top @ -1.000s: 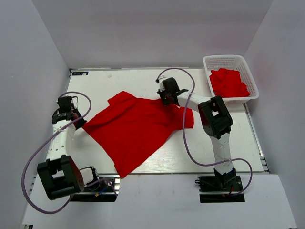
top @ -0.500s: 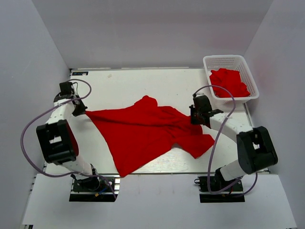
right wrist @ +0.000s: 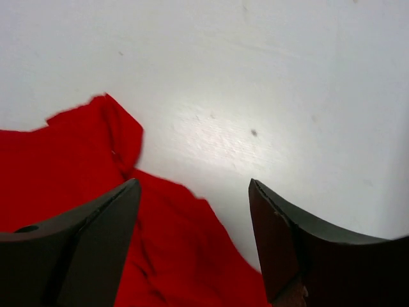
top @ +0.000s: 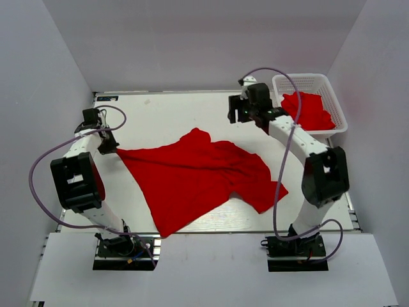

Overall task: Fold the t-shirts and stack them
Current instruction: Flatten out the tshirt

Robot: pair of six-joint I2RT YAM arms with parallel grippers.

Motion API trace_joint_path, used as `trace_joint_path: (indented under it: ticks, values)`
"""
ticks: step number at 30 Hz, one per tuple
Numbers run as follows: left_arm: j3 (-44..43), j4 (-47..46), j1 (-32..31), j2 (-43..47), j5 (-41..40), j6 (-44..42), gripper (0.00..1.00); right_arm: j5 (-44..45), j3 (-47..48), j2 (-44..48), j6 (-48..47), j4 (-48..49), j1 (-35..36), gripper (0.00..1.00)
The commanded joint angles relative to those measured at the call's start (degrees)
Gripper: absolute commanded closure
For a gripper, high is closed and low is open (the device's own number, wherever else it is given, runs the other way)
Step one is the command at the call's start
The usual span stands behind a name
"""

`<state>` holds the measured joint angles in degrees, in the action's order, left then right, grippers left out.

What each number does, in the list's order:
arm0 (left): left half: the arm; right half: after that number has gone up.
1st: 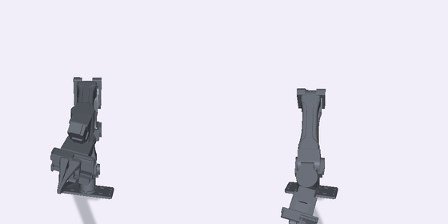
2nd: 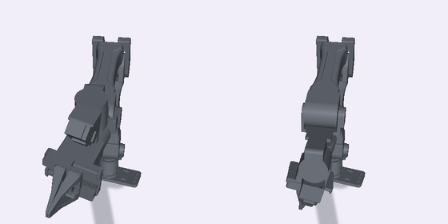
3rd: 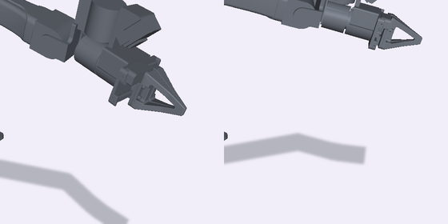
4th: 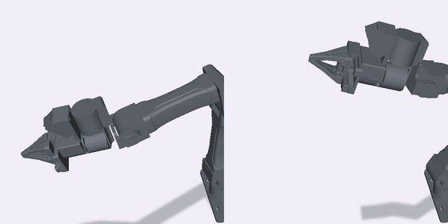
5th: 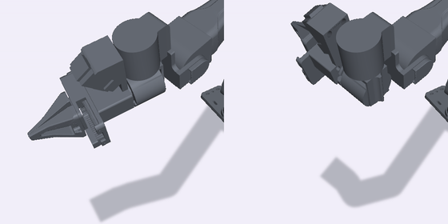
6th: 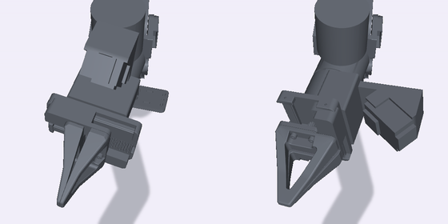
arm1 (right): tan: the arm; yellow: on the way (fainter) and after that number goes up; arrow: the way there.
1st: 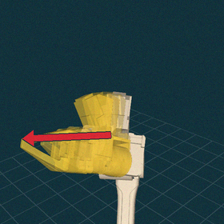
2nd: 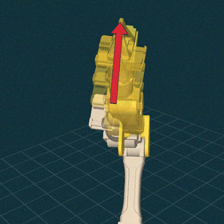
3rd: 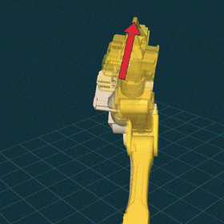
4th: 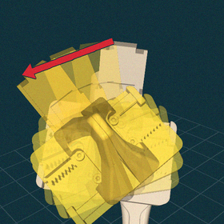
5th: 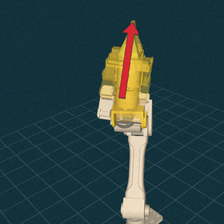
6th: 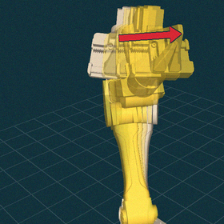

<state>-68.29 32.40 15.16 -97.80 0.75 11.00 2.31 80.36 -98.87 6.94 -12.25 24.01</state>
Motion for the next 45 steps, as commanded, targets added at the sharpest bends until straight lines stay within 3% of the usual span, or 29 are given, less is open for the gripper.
trace_joint_path:
  ticks: [1,5,7,13,26,30,33,34,35,36,37,38,45]
  values:
    - [0.79,-0.85,-0.22,2.44,1.44,-1.68,1.0,-5.63,5.07,-7.71,-3.86,-1.55,1.74,0.26]
    - [0.79,-0.85,-0.22,2.96,1.44,-1.69,1.0,-7.66,2.9,-11.52,-6.49,-1.29,4.54,0.26]
    - [1.31,-0.85,-0.22,3.49,1.97,-1.69,1.0,-4.0,0.34,-11.26,-10.18,1.6,7.27,0.25]
    - [1.32,-0.85,-0.22,4.72,2.5,-1.69,1.0,-2.92,-3.8,-12.66,-10.1,2.14,8.51,0.26]
    - [2.9,-1.38,-0.22,6.3,3.02,-1.69,1.0,3.41,-2.76,-14.42,-8.34,4.61,8.6,0.27]
    - [2.9,-1.9,-0.22,6.3,3.03,-1.69,1.0,3.06,-0.47,-18.64,-8.87,3.73,8.42,0.27]
    - [3.43,-1.9,-0.22,6.3,3.03,-1.69,1.0,3.49,0.59,-21.44,-8.79,3.73,8.51,0.42]
    - [3.43,-1.9,-0.22,6.3,3.03,-1.69,1.0,3.67,0.59,-21.89,-8.7,3.9,8.68,0.59]
    - [3.43,-1.9,-0.22,6.3,3.03,-1.69,1.0,4.02,0.42,-22.24,-8.52,4.25,8.34,0.67]
    - [3.43,-1.9,-0.22,6.3,3.03,-1.69,1.0,4.46,0.24,-22.42,-8.35,4.43,8.33,0.86]
    - [3.43,-1.9,-0.22,6.3,3.03,-1.69,1.0,5.24,0.24,-22.16,-7.91,4.52,8.25,0.86]
    - [3.43,-1.9,-0.22,6.3,3.03,-1.69,1.0,6.82,-0.98,-21.81,-7.3,4.6,7.72,1.0]
    - [1.06,-1.9,-0.22,5.16,4.78,-4.23,1.0,12.89,-5.38,-13.04,3.41,0.22,0.53,1.0]
